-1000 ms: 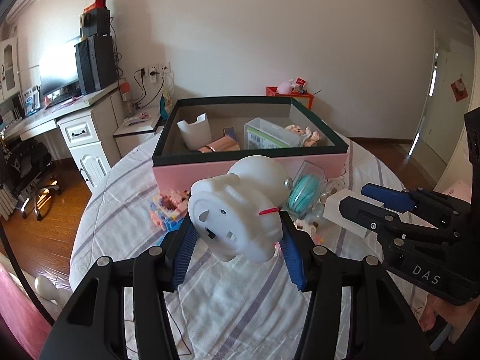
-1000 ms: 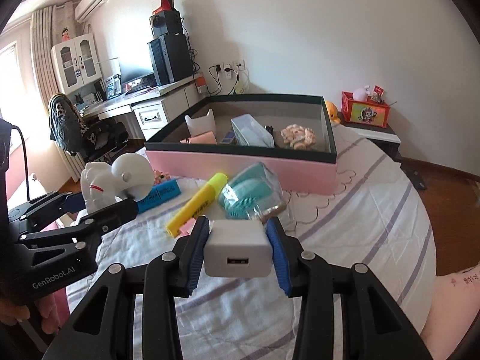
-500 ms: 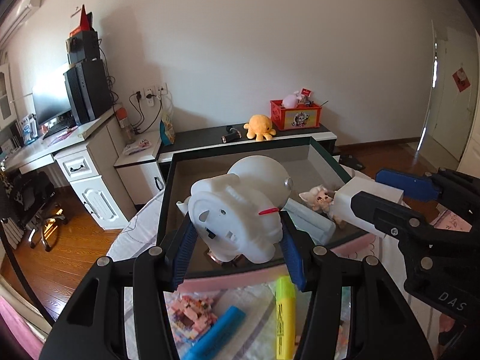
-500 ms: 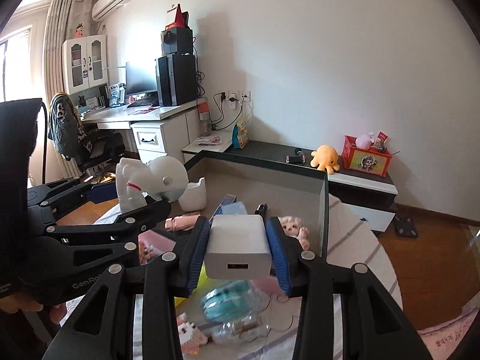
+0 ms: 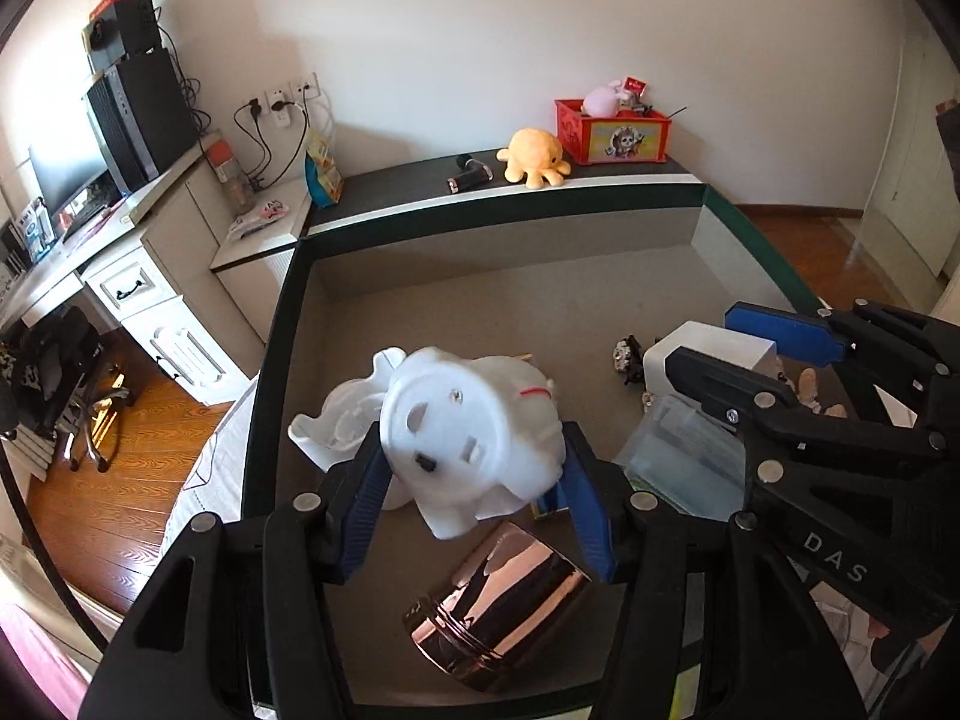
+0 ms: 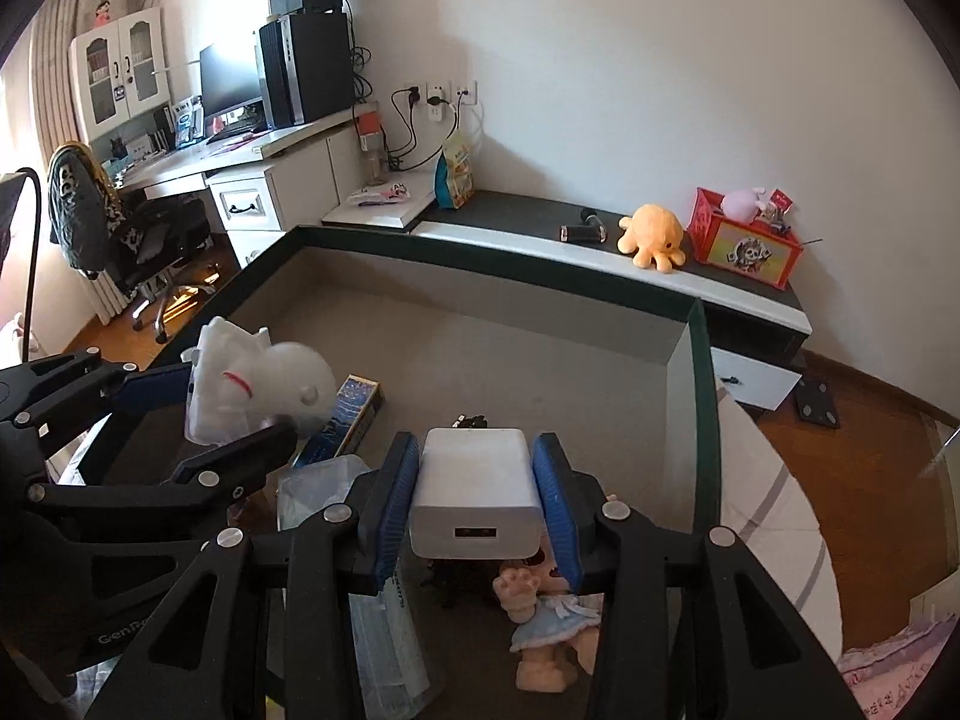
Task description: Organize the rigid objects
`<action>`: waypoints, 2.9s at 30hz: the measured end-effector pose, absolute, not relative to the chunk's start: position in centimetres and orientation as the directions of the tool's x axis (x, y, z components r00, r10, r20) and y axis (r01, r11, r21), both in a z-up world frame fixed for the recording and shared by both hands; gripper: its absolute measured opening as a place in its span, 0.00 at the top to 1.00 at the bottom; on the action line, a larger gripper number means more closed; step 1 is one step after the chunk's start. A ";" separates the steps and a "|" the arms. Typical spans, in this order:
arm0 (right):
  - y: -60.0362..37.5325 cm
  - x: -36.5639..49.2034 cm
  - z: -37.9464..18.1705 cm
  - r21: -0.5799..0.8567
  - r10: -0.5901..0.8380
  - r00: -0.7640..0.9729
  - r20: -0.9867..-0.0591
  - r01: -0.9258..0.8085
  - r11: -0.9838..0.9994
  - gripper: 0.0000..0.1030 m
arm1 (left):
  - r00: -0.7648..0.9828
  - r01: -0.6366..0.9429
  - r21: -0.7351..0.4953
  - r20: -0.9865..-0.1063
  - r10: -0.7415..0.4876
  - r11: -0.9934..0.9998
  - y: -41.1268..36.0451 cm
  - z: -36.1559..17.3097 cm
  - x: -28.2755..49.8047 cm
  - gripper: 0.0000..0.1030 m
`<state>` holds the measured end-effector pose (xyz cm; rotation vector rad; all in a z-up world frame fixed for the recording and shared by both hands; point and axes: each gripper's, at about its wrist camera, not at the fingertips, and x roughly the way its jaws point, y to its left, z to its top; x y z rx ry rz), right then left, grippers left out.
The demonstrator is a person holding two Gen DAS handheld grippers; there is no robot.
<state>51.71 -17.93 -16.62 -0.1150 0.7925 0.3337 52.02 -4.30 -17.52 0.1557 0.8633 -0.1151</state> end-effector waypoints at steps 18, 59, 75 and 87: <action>-20.0 34.5 -7.9 0.102 0.275 0.832 -0.482 -0.258 0.961 0.00 | 0.907 0.001 0.015 -0.422 0.005 1.000 0.7 -8.5 31.5 0.00; -18.6 9.3 -1.0 0.006 0.157 0.961 -0.229 -0.160 0.987 0.00 | 0.978 -0.080 0.020 -0.194 0.083 0.997 1.1 -2.0 7.8 0.00; -19.0 9.5 -1.2 0.002 0.120 0.964 -0.238 -0.122 0.992 0.00 | 0.975 -0.064 0.018 -0.213 0.066 0.998 0.6 -2.5 8.6 0.00; -18.8 13.4 -4.1 0.018 0.141 0.932 -0.334 -0.143 0.990 0.00 | 0.937 -0.033 0.017 -0.347 0.036 0.999 1.2 -6.3 13.5 0.00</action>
